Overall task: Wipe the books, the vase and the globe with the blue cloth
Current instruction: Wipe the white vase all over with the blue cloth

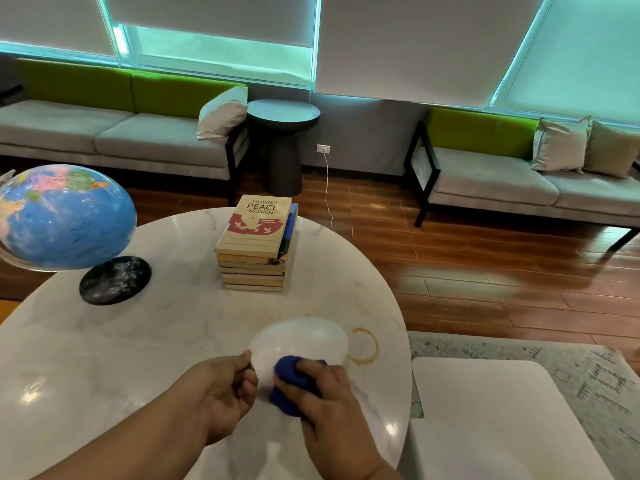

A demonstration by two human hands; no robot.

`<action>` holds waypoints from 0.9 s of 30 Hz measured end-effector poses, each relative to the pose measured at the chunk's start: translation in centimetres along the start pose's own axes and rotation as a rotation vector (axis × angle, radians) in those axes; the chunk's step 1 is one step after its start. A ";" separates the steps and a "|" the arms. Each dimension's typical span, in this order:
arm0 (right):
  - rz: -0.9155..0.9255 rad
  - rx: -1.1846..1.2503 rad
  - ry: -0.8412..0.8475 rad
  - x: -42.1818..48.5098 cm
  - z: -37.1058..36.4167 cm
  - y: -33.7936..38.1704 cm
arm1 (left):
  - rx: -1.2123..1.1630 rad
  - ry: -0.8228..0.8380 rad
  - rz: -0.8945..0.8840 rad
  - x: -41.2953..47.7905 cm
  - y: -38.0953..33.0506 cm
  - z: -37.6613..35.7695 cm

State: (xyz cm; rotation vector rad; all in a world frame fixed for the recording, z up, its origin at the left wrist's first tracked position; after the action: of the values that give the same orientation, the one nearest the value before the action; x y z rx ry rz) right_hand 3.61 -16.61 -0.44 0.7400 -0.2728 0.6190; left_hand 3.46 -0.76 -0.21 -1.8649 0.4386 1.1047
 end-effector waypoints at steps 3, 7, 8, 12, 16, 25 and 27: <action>0.137 -0.076 -0.060 0.1 0.1 0.0 | 0.002 0.001 0.025 0.1 0.3 0.0; -0.274 0.103 -0.129 -0.6 1.8 -4.5 | -0.025 0.016 0.038 0.3 0.7 0.3; -0.376 0.187 -0.132 -0.9 1.7 -5.5 | -0.036 0.014 0.039 0.3 0.8 0.3; -0.323 0.191 -0.134 -0.3 1.4 -3.6 | -0.075 0.011 0.040 0.3 1.0 0.3; 0.076 -0.025 0.012 0.0 -0.3 0.8 | -0.074 -0.014 0.052 0.5 0.9 0.5; -0.275 0.029 -0.050 -2.2 2.4 -6.2 | -0.090 0.014 0.062 0.8 0.4 1.2; -0.469 0.215 -0.121 -1.6 3.0 -6.6 | -0.084 0.022 0.063 0.8 0.7 1.0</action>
State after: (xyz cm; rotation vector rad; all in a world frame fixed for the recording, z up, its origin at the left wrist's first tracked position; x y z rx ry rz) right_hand 6.35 -23.15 -2.54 1.0111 -0.1357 0.1590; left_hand 2.91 -0.16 -1.37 -1.9492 0.4726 1.1613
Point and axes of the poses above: each hand's wrist, its own x-axis towards the middle knuckle, its own z-axis out of the back of the hand, y = z × x, the point moved 6 cm from there along x, towards the middle knuckle, and after that the axes turned 5 degrees about x, right-handed, at the moved point
